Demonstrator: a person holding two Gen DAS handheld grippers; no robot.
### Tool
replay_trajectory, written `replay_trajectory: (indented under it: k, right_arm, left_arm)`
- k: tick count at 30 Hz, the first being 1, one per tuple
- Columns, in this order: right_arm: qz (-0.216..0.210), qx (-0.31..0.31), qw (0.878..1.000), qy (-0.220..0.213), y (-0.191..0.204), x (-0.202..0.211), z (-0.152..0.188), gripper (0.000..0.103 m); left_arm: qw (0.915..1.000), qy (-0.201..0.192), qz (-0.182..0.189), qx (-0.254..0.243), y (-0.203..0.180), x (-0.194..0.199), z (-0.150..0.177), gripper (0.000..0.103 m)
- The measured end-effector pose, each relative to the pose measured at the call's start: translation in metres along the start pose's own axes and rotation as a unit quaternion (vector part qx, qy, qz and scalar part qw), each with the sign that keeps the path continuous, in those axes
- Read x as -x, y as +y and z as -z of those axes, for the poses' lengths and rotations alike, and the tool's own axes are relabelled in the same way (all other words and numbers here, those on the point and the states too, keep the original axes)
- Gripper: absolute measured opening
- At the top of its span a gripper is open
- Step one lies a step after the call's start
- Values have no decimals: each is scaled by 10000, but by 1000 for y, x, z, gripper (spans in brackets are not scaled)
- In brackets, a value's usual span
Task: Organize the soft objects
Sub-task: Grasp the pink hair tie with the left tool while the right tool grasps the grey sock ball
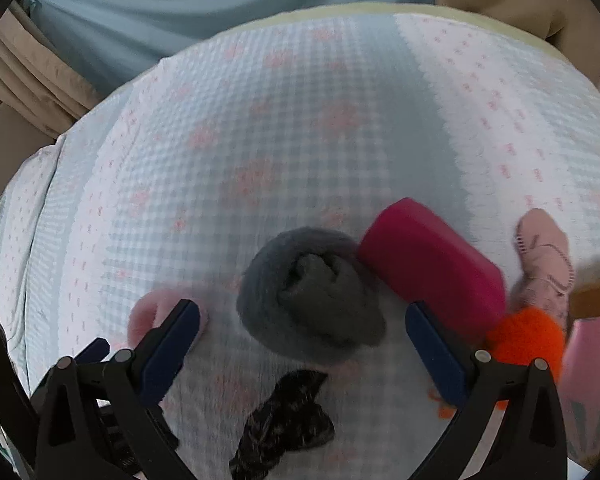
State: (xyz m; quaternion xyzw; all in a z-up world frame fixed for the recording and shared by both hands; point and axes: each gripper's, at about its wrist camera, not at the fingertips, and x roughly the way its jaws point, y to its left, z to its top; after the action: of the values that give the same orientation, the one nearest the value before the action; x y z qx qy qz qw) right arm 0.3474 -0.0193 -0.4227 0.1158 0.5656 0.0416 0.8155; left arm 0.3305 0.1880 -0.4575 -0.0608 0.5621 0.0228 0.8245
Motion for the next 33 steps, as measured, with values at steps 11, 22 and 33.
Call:
replay_trajectory:
  k: [11, 22, 33]
  right_arm:
    - [-48, -441, 9985, 317, -10, -50, -4, 94]
    - [12, -480, 9973, 560, -13, -61, -7, 60]
    - [-36, -397, 9981, 472, -7, -42, 2, 53]
  left_arm:
    - [9964, 75, -394, 752, -8, -35, -5, 96]
    - [9965, 88, -351, 757, -12, -37, -3, 44]
    - [9974, -110, -269, 654, -5, -15, -3, 37]
